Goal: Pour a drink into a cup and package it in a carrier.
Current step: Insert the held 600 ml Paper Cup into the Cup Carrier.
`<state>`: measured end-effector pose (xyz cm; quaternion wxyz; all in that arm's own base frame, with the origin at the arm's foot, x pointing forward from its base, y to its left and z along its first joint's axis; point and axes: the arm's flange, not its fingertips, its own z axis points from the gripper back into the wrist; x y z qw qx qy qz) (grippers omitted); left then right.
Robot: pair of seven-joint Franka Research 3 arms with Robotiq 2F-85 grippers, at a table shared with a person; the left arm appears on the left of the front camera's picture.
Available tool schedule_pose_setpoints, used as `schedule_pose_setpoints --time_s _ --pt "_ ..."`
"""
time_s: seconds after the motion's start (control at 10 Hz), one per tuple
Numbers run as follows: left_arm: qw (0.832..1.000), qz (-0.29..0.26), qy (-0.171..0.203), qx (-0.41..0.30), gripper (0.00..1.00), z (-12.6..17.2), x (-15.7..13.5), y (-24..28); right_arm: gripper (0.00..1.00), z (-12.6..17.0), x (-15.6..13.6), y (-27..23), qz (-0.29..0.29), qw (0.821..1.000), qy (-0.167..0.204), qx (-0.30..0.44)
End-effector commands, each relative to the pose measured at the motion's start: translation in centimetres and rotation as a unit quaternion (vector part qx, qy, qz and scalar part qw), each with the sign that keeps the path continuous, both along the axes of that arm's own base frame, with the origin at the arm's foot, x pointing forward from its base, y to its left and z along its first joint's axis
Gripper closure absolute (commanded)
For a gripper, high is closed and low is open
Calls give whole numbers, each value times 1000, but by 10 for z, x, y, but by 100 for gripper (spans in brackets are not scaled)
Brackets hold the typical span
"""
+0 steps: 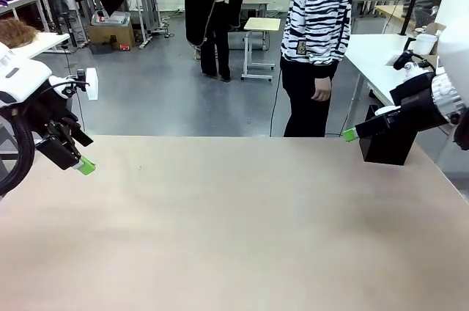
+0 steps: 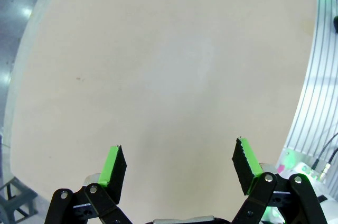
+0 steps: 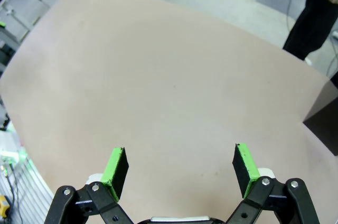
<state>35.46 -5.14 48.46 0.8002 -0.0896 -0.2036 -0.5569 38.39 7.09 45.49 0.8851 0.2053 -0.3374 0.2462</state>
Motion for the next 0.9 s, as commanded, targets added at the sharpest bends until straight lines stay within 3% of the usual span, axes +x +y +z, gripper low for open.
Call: schedule_pose_setpoints --time_s 0.0,0.8 --pt "1000 -8 -5 -6 0 -1 1 2 0 -3 0 -2 4 1000 -11 -1" --pt "1000 -8 -5 -6 0 -1 1 2 0 -3 0 -2 4 1000 -11 -1"
